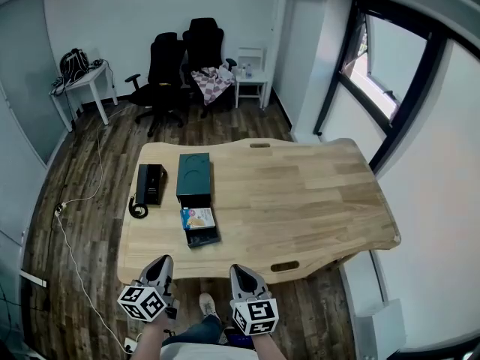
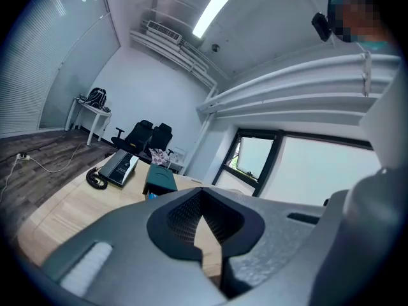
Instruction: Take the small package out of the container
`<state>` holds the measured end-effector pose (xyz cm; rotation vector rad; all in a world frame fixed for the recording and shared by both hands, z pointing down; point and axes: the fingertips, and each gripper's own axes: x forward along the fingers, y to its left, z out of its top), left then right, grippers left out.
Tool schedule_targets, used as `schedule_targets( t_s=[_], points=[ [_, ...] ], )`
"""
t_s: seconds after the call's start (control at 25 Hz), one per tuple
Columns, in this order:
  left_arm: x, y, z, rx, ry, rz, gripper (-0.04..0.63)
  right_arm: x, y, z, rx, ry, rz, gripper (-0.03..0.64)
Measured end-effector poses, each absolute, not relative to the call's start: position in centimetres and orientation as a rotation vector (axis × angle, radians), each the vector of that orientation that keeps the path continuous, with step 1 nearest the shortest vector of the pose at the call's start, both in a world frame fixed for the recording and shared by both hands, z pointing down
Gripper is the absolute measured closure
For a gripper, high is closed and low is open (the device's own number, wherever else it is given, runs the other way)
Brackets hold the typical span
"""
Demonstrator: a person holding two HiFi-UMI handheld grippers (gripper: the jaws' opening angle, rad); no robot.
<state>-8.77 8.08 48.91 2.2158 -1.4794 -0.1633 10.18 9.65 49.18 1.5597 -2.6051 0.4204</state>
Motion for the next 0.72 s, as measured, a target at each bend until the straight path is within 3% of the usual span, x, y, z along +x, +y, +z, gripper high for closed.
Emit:
schedule_targets(
  t_s=[0.72],
  points=[
    [-11.7,-9.4,50.0,2.206,-1.341,-0.178,0.595,6.8,-6.9,50.3,1.609,-2.520,0.412,0.612]
  ],
)
